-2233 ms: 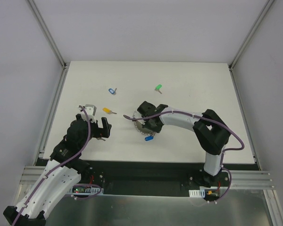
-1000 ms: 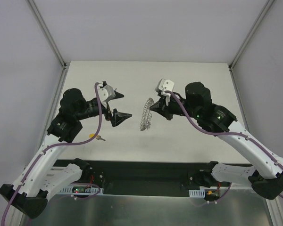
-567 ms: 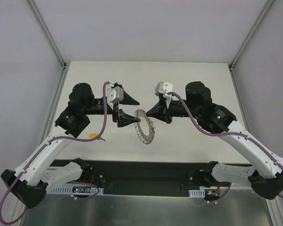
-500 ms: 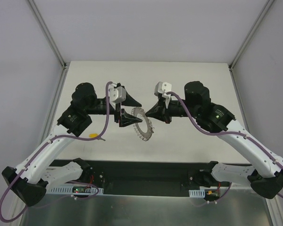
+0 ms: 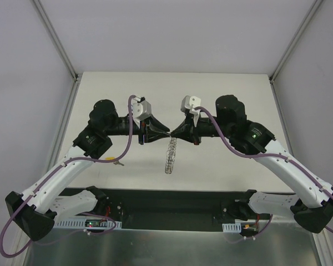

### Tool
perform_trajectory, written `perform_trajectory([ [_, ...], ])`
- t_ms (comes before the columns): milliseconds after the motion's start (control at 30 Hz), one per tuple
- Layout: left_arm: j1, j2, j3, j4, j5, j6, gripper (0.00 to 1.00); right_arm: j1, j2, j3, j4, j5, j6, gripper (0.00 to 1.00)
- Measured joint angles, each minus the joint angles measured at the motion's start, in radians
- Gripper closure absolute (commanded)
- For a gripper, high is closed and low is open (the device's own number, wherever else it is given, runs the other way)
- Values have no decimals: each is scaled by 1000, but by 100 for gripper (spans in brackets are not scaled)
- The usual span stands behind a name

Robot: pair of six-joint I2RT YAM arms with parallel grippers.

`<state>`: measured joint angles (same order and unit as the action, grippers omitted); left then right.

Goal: Put the keys on the keyring

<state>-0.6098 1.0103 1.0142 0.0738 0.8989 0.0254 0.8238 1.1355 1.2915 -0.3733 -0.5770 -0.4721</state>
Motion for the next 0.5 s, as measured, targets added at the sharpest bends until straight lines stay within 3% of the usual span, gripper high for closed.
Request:
perform_trajectory([
  [500,0,-15,-98,145,-17,-128,82,-5,0,0,31,0,27,99],
])
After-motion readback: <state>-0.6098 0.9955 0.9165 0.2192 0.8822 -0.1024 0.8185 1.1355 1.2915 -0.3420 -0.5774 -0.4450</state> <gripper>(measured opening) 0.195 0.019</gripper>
